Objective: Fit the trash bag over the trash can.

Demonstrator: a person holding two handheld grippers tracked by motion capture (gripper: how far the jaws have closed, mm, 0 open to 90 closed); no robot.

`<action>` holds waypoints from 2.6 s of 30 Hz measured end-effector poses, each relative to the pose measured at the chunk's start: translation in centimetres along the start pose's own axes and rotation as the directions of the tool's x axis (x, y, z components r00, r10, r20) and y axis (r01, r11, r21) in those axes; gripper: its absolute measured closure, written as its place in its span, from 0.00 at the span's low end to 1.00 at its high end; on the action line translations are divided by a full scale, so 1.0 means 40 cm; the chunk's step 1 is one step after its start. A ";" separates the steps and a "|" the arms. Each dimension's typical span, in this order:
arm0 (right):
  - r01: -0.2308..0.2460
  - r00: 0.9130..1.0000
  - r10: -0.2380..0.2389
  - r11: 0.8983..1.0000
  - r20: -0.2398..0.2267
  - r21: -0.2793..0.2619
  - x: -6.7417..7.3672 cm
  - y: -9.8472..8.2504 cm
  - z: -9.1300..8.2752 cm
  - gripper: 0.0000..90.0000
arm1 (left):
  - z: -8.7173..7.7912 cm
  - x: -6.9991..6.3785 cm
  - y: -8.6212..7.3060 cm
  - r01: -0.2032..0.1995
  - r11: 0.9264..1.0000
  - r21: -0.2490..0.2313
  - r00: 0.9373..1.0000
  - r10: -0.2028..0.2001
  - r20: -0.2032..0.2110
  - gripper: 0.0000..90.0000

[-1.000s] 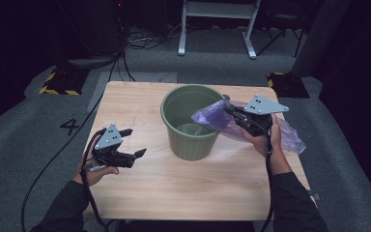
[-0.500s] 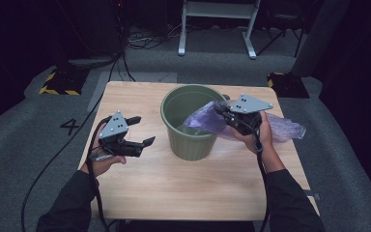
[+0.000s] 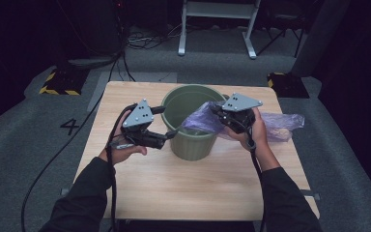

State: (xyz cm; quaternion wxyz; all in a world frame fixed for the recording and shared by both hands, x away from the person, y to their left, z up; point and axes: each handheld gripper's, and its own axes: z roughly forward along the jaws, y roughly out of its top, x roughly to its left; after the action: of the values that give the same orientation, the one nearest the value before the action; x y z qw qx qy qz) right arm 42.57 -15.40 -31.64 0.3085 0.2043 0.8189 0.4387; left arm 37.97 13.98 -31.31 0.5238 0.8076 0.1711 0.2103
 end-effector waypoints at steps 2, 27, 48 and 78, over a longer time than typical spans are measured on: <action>0.000 1.000 0.000 1.000 -0.004 -0.003 0.001 0.002 0.000 1.00 | 0.019 -0.006 0.011 -0.014 1.000 0.006 1.000 0.014 0.012 0.21; 0.012 0.998 -0.014 0.999 -0.060 -0.036 0.026 0.023 0.001 0.97 | 0.140 -0.030 0.026 -0.082 0.985 0.153 0.995 0.091 -0.050 0.71; -0.047 0.995 0.044 0.999 -0.084 -0.024 0.009 -0.038 -0.111 0.33 | 0.148 0.012 0.005 -0.048 0.974 0.222 0.989 0.077 -0.126 0.96; -0.016 0.999 0.016 1.000 -0.028 0.011 0.109 -0.269 -0.174 0.99 | 0.146 0.060 -0.017 0.025 0.979 0.204 0.988 0.007 -0.154 0.89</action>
State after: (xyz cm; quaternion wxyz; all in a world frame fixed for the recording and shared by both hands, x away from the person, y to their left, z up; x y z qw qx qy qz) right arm 33.96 -22.62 -39.20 0.2923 0.2063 0.8238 0.4397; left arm 43.02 10.94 -33.67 0.4239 0.8378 0.2354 0.2511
